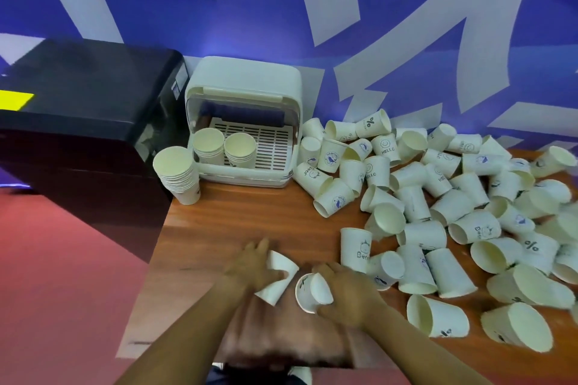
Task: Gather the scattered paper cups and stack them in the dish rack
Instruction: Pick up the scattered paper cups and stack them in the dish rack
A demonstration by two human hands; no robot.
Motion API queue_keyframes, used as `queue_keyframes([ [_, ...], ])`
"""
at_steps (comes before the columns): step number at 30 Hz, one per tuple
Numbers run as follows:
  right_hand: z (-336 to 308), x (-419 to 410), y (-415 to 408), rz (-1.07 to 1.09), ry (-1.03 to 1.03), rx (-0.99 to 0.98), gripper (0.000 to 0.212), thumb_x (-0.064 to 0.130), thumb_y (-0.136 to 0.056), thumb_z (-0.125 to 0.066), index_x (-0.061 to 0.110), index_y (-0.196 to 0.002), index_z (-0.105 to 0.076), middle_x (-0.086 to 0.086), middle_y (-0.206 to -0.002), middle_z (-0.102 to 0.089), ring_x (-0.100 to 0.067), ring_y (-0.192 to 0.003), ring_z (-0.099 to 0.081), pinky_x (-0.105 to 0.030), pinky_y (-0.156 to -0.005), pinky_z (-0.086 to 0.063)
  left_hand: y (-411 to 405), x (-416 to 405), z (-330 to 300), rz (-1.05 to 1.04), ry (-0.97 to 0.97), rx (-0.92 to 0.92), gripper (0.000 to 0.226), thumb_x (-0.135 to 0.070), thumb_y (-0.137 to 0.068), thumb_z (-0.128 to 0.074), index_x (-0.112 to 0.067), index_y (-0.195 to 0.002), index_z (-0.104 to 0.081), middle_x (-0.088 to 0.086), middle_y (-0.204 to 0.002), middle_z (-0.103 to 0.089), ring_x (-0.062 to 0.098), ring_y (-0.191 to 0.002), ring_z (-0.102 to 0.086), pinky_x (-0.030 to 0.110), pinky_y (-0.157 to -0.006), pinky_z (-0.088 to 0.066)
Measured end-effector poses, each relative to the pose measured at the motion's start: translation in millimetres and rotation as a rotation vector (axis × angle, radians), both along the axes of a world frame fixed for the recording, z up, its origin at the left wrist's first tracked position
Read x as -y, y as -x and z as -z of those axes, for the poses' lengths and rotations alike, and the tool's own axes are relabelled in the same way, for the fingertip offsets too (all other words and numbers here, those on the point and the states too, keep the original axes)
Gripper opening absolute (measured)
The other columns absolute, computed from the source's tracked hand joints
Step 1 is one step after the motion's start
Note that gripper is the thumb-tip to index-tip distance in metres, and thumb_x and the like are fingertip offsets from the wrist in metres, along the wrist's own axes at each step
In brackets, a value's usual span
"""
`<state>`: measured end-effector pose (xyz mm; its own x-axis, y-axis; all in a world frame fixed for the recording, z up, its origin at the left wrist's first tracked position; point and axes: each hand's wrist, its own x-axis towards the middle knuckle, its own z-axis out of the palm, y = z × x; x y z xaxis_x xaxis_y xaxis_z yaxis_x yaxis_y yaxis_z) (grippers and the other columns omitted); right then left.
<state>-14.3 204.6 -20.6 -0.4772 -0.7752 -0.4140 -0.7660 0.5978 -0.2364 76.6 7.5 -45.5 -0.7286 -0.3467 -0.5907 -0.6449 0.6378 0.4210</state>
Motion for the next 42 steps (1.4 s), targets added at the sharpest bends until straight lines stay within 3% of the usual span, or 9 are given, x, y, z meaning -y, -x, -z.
queue_keyframes([
  [11,-11.5,-15.5,32.9,0.286,0.154,0.232,0.056,0.037,-0.068,-0.07,0.028,-0.112,-0.037,0.007,-0.105,-0.048,-0.013,-0.09,-0.053,-0.03,-0.074,-0.047,12.0,-19.8,-14.8,-0.034,0.015,-0.109,0.078,-0.041,-0.08,-0.067,-0.019,-0.143,-0.027,0.007,-0.136,-0.044,0.025,-0.12,-0.048,0.036,-0.096,-0.044],
  [14,-20.4,-10.5,37.4,0.327,0.203,0.238,0.075,0.035,-0.064,-0.072,0.033,-0.127,-0.03,0.011,-0.113,-0.041,-0.012,-0.099,-0.052,-0.032,-0.081,-0.049,15.5,-11.3,-32.3,-0.064,0.021,-0.164,0.091,-0.038,-0.076,-0.07,-0.025,-0.149,-0.018,0.005,-0.141,-0.036,0.026,-0.126,-0.043,0.039,-0.101,-0.043],
  [17,-29.3,0.0,39.9,0.313,0.23,0.194,0.089,0.038,-0.066,-0.072,0.032,-0.14,-0.024,0.01,-0.122,-0.036,-0.012,-0.109,-0.047,-0.03,-0.084,-0.047,17.9,-0.3,-52.4,-0.057,0.094,-0.189,0.081,-0.04,-0.074,-0.073,-0.02,-0.141,-0.032,0.004,-0.132,-0.035,0.027,-0.117,-0.049,0.038,-0.094,-0.047],
  [20,-39.1,15.3,39.3,0.324,0.241,0.166,0.086,0.044,-0.075,-0.068,0.031,-0.145,-0.02,0.006,-0.128,-0.033,-0.014,-0.114,-0.044,-0.029,-0.087,-0.043,18.0,13.0,-69.0,-0.026,0.138,-0.242,0.07,-0.042,-0.073,-0.074,-0.019,-0.131,-0.041,0.002,-0.128,-0.036,0.025,-0.109,-0.053,0.037,-0.088,-0.048],
  [25,-54.7,49.4,32.8,0.42,0.335,0.197,0.077,0.05,-0.084,-0.06,0.023,-0.147,-0.024,-0.001,-0.143,-0.036,-0.02,-0.131,-0.037,-0.031,-0.104,-0.031,11.9,44.8,-89.5,-0.024,0.192,-0.364,0.072,-0.045,-0.072,-0.073,-0.02,-0.131,-0.04,0.0,-0.13,-0.044,0.021,-0.119,-0.047,0.031,-0.091,-0.044],
  [30,-62.5,80.0,24.4,0.448,0.402,0.184,0.067,0.041,-0.087,-0.059,0.02,-0.144,-0.03,-0.002,-0.141,-0.045,-0.018,-0.124,-0.044,-0.029,-0.098,-0.036,-9.7,75.7,-96.6,-0.036,0.136,-0.371,0.08,-0.046,-0.065,-0.072,-0.025,-0.133,-0.037,-0.003,-0.13,-0.046,0.019,-0.119,-0.046,0.038,-0.096,-0.045],
  [36,-77.8,116.7,7.2,0.453,0.624,0.28,0.092,0.024,-0.077,-0.07,0.043,-0.141,-0.008,0.017,-0.135,-0.039,-0.002,-0.119,-0.043,-0.019,-0.093,-0.034,-19.2,118.6,-118.5,-0.01,0.112,-0.387,0.072,-0.032,-0.071,-0.069,-0.029,-0.135,-0.036,-0.001,-0.128,-0.042,0.021,-0.118,-0.047,0.036,-0.094,-0.044],
  [39,-77.3,138.3,1.4,0.478,0.667,0.233,0.101,0.032,-0.071,-0.073,0.04,-0.146,-0.005,0.019,-0.137,-0.036,-0.002,-0.125,-0.04,-0.024,-0.101,-0.036,-23.7,140.7,-132.4,0.015,0.137,-0.445,0.069,-0.025,-0.075,-0.067,-0.028,-0.136,-0.035,-0.001,-0.133,-0.039,0.02,-0.118,-0.046,0.031,-0.09,-0.042],
  [42,-74.6,157.7,-3.5,0.496,0.665,0.21,0.094,0.045,-0.063,-0.07,0.039,-0.141,-0.019,0.014,-0.133,-0.046,-0.008,-0.12,-0.05,-0.033,-0.098,-0.046,-25.5,160.8,-144.5,0.025,0.184,-0.488,0.07,-0.028,-0.076,-0.065,-0.03,-0.138,-0.033,-0.002,-0.137,-0.036,0.021,-0.119,-0.046,0.032,-0.09,-0.043],
])
